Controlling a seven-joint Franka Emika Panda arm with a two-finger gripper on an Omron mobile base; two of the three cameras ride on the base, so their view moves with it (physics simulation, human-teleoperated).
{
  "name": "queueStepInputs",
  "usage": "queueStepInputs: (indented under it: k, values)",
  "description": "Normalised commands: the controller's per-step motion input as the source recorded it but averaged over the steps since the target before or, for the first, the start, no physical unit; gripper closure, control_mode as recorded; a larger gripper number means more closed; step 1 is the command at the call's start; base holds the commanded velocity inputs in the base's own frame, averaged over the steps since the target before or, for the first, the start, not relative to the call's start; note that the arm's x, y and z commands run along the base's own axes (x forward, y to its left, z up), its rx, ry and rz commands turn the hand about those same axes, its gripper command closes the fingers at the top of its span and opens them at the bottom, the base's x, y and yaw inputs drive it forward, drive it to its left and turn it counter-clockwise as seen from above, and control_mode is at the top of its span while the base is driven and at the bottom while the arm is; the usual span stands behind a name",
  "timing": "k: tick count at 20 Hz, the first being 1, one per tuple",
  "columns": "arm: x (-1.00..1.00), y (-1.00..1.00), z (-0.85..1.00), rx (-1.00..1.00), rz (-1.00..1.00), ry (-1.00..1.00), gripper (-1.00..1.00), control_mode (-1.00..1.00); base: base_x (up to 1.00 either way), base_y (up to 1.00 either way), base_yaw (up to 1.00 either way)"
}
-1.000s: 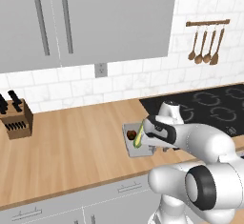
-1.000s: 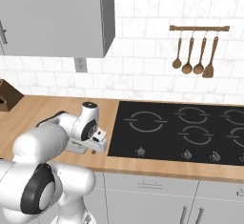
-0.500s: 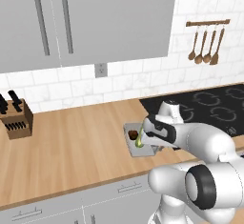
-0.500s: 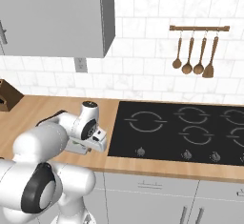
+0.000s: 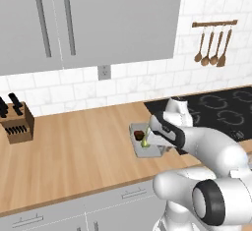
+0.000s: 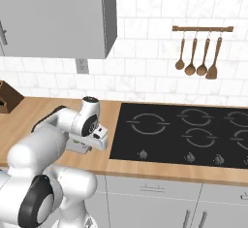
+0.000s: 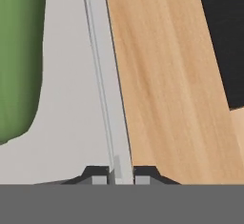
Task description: Take the meat container that has the chicken drumstick and place it on the second highest rack of the freezer. Then take the vegetable container that has the corn and bell pepper and place it on the highest rack of the freezer.
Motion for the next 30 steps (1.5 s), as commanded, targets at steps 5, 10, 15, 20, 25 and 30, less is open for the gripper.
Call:
queueStepInputs:
  k: [5, 10, 15, 20, 25, 30]
  values:
    - [-0.33, 0.00, 0.84, 0.00, 0.00, -0.03, 1.00, -1.00, 0.00, 0.00, 0.00]
    - [-0.59, -0.07, 0.83, 0.00, 0.00, -0.03, 1.00, -1.00, 0.00, 0.00, 0.00]
    - [-0.94, -0.31, 0.59, 0.00, 0.00, -0.06, 1.00, -1.00, 0.00, 0.00, 0.00]
    - [-0.99, -0.28, 0.47, 0.00, 0.00, -0.07, 1.00, -1.00, 0.00, 0.00, 0.00]
    - [-0.53, -0.01, 0.75, 0.00, 0.00, -0.09, 1.00, -1.00, 0.00, 0.00, 0.00]
    - [-0.33, 0.00, 0.42, 0.00, 0.00, -0.24, 1.00, -1.00, 0.00, 0.00, 0.00]
